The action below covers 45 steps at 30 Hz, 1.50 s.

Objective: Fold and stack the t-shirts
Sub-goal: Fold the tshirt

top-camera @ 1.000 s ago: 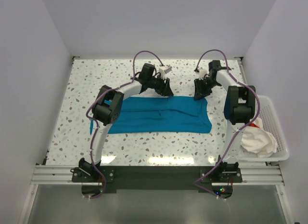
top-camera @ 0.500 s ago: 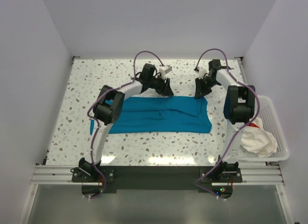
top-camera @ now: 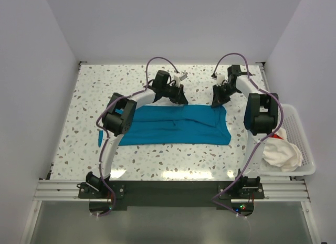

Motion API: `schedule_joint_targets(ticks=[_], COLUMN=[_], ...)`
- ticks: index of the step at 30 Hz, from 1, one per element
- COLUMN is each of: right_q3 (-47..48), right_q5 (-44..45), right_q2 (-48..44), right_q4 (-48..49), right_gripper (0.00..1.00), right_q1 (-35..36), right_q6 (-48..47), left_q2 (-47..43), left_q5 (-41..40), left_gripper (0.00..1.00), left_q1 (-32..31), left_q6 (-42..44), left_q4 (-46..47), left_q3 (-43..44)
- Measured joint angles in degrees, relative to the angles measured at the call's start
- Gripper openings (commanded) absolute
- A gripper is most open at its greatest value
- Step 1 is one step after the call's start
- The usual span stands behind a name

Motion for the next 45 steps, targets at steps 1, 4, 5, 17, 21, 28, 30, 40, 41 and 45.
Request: schedule_joint_targets(ticks=[1,4,5,17,21,28,30,40,41,45], right_q3=[0.0,-0.7,-1.1,-2.6,-2.6,-2.6,-2.6,-8.7,-9.7,-13.7], right_q5=[-0.4,-1.0,-1.1,-1.5,-1.6,-2.2,-2.4,-3.8,-4.0,-4.8], right_q2=[0.0,-0.3,-0.6,-2.6,-2.6,-2.6,-2.7,-11.0,-12.2,-16.4], right_q4=[0.0,-0.1,-0.1,-0.4,-0.4,-0.7,-0.9,-2.0,-2.1,-2.8], right_gripper=[0.0,0.0,0.0,0.0,0.0,0.0,0.0,0.0,0.0,0.0], right_q1=[0.0,0.0,0.0,0.0,0.0,0.0,0.0,0.0,0.0,0.0], right_q6=[-0.1,-0.6,-0.8,-1.6,-1.8,-2.1,-2.4,-5.8,-6.3,-8.7], left_q2=[0.0,0.0,0.0,-1.3,-1.3,-1.3,-1.6,-11.3,-12.3,-15.5], left_q5=[0.2,0.7,0.7,-3.7,-3.7,-1.7,-0.9,1.9,2.2,3.4], left_gripper=[0.02,0.07,0.18,0.39,0.3,0.0,0.0,0.0,0.0,0.0], left_q1=[0.0,0.0,0.0,0.0,-0.1,-0.3,-0.4,-0.4,-0.4,-0.4], left_q6=[0.0,-0.1,0.0,-0.1,-0.2,-1.0,-1.0,-3.4,-3.6,-3.5], left_q4=[0.2,0.5,0.7,0.9,0.9,1.0,1.2,7.8,8.3,10.1], left_q3=[-0.2,-0.7,-0.9,-3.4,-3.4,-3.4,-3.5,-14.3,-15.2,-19.3])
